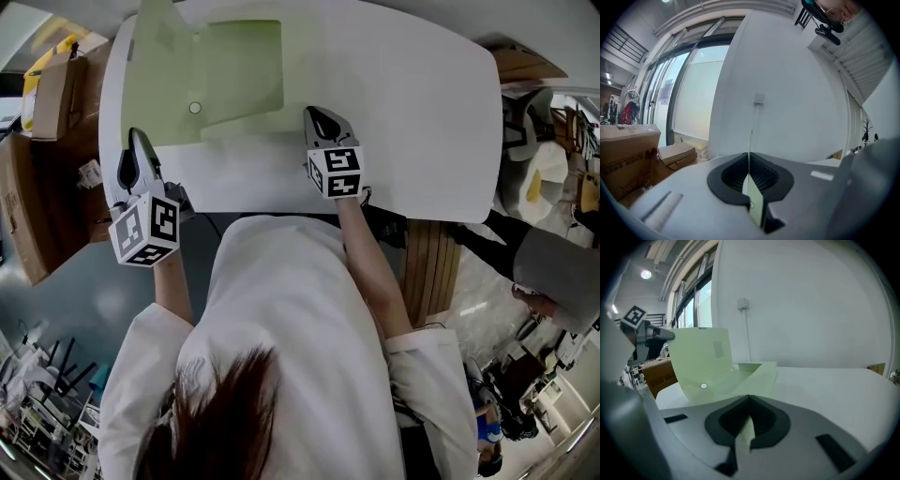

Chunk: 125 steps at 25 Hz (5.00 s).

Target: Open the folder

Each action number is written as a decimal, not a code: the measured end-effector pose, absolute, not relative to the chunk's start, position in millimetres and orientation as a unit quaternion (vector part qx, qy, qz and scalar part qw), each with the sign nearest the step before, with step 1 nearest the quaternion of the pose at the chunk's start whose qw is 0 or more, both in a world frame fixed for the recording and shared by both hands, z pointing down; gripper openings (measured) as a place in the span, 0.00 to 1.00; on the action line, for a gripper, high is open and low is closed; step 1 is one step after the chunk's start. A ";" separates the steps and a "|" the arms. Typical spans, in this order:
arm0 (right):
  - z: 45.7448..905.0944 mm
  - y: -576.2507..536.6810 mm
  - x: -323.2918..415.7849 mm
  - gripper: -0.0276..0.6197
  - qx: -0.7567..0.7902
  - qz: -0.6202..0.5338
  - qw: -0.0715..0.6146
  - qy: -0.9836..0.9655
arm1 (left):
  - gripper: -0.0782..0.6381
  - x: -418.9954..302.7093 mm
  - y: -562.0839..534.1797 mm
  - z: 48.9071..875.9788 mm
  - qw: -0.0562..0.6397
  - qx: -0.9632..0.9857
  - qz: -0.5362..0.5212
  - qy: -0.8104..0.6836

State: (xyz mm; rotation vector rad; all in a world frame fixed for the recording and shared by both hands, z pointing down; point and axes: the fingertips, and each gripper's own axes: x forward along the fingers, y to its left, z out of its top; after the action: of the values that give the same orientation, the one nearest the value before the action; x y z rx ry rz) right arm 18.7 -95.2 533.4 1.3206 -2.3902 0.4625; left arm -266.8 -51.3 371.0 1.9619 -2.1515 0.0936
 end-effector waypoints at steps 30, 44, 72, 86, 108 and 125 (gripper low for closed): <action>534.3 -92.8 16.6 0.05 0.459 0.160 0.181 -0.855 | 0.13 -260.7 -50.3 371.5 0.114 0.666 0.035 -0.736; 535.0 -92.6 16.3 0.05 0.461 0.159 0.180 -0.854 | 0.13 -266.4 -50.3 373.3 0.115 0.665 0.035 -0.737; 532.3 -92.7 18.4 0.05 0.466 0.160 0.177 -0.852 | 0.13 -264.3 -50.8 370.5 0.114 0.667 0.033 -0.736; 535.8 -93.2 16.1 0.05 0.466 0.161 0.178 -0.852 | 0.13 -266.3 -51.1 373.8 0.115 0.666 0.033 -0.736; 532.8 -91.7 15.0 0.05 0.461 0.153 0.201 -0.851 | 0.13 -232.1 -53.7 364.6 0.113 0.711 0.023 -0.694; 515.9 -95.2 16.6 0.05 0.467 0.151 0.201 -0.848 | 0.17 -169.4 -58.0 370.9 0.110 0.767 0.034 -0.632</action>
State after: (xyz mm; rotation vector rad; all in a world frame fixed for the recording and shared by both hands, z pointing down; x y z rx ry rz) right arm 16.6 -95.2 515.9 1.3044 -2.3679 0.4206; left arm -169.4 -58.0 370.9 2.2525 -1.8565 0.0996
